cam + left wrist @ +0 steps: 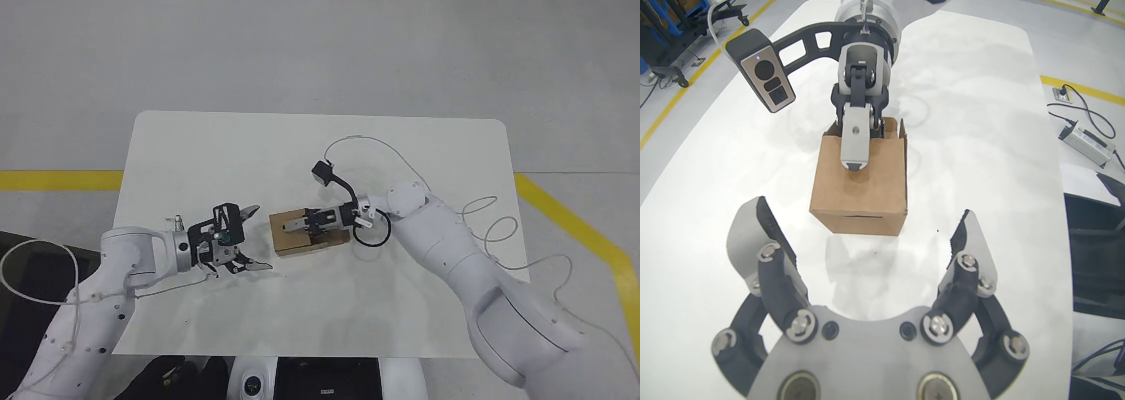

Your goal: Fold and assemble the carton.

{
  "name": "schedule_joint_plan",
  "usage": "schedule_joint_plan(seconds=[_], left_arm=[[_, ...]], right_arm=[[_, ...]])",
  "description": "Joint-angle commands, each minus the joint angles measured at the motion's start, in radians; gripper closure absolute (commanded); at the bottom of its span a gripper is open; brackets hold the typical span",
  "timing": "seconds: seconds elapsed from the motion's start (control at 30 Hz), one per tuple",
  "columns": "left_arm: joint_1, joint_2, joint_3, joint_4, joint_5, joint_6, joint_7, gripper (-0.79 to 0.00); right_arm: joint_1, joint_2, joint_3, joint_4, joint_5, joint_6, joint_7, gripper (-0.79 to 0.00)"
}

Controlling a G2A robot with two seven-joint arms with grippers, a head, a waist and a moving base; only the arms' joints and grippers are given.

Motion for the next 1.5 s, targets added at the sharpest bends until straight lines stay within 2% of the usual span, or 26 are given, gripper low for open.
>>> schedule_joint_plan(seconds=[0.0, 0.07, 0.17, 0.5, 0.67, 0.8, 0.87, 0.9, 0.93, 1.0, 1.17, 1.27, 1.47], left_arm=[[-0.013, 0.002, 0.008, 0.045, 0.044, 0.000, 0.088, -0.785], [-0.013, 0.002, 0.008, 0.045, 0.044, 0.000, 0.088, -0.785], [-0.013, 0.002, 0.008, 0.045, 0.044, 0.000, 0.088, -0.785], [-0.013, 0.002, 0.008, 0.045, 0.044, 0.000, 0.088, -0.785], [0.008, -0.003, 0.033, 0.042, 0.007, 0.046, 0.039, -0.785], [0.015, -0.013, 0.060, 0.032, -0.057, 0.117, -0.007, -0.785], [0.017, -0.017, 0.075, 0.023, -0.081, 0.155, -0.030, -0.785], [0.018, -0.020, 0.081, 0.019, -0.088, 0.183, -0.039, -0.785], [0.019, -0.022, 0.088, 0.015, -0.089, 0.209, -0.045, -0.785], [0.018, -0.027, 0.100, 0.012, -0.082, 0.258, -0.048, -0.785], [0.006, -0.039, 0.133, 0.030, -0.070, 0.335, -0.026, -0.785], [-0.014, -0.045, 0.162, 0.047, -0.099, 0.279, -0.020, -0.785], [-0.036, -0.054, 0.190, 0.079, -0.108, 0.288, -0.011, -0.785]], right_arm=[[-0.001, 0.004, 0.005, -0.004, 0.000, 0.008, 0.008, -0.437], [-0.003, 0.011, 0.013, -0.010, 0.004, 0.013, 0.013, -0.526], [-0.010, 0.024, 0.029, -0.025, 0.007, 0.011, 0.011, -0.597], [-0.031, 0.088, 0.098, -0.100, -0.033, -0.003, -0.003, -0.622], [-0.046, 0.130, 0.144, -0.161, -0.061, 0.009, 0.009, -0.634], [-0.061, 0.167, 0.188, -0.192, -0.106, 0.013, 0.012, -0.622], [-0.068, 0.185, 0.211, -0.203, -0.134, 0.014, 0.014, -0.573], [-0.072, 0.194, 0.224, -0.210, -0.145, 0.015, 0.015, -0.486], [-0.076, 0.203, 0.237, -0.218, -0.154, 0.018, 0.018, -0.345], [-0.084, 0.220, 0.261, -0.243, -0.172, 0.028, 0.028, 0.000], [-0.110, 0.263, 0.328, -0.316, -0.216, 0.057, 0.057, 0.000], [-0.127, 0.289, 0.367, -0.362, -0.267, 0.085, 0.073, 0.000], [-0.195, 0.324, 0.394, -0.494, -0.365, 0.185, 0.121, 0.000]])
